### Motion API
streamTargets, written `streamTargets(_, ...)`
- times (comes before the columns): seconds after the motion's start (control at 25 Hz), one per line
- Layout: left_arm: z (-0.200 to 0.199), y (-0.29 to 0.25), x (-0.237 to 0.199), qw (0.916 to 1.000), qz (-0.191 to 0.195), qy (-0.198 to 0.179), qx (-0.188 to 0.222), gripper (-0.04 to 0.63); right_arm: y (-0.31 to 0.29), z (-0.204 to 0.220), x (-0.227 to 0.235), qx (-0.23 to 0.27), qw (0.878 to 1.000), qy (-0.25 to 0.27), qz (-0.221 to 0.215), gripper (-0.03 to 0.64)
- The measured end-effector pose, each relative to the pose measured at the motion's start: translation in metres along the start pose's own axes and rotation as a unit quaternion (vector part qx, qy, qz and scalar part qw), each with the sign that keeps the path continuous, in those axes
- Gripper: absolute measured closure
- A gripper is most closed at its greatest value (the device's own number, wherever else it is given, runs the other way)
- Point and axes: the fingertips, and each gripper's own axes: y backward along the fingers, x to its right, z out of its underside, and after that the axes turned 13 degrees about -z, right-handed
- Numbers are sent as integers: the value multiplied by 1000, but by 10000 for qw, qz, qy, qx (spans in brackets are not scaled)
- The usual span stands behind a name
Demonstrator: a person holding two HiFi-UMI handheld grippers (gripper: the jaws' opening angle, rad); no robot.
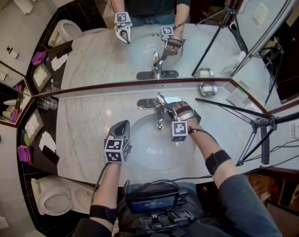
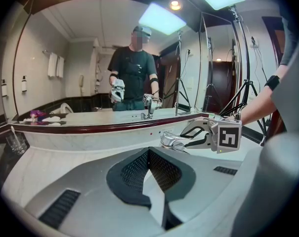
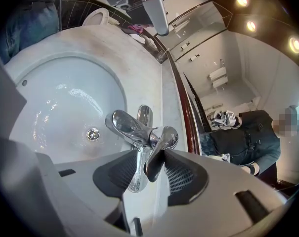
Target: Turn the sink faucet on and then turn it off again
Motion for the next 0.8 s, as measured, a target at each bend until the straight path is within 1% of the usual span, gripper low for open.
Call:
streamTargets(0.16,1,3,1,10000,-24,-32,7,594,-1,2,-5,-71,9997,-179,-140,434)
streamTargets(0.28,-2,6,0,10000,-42,-42,50,594,3,2,-6,-74,9981,-565,-234,433)
streamTargets(0.48,-5,9,-1,9999,-57,2,119,594,29,-1,-2,249,9933,-1124,-85,437)
streamTargets(0.64,-7,13,-1,9999,-49,25,160,594,54,1,2,444,9857,-1617,142,470)
streamTargets(0.72,-10,15,-1,9998,-37,37,192,594,67,0,6,586,9803,-1867,259,523)
streamTargets(0.8,-12,17,0,9997,-22,42,228,595,78,-1,8,741,9729,-2161,351,562)
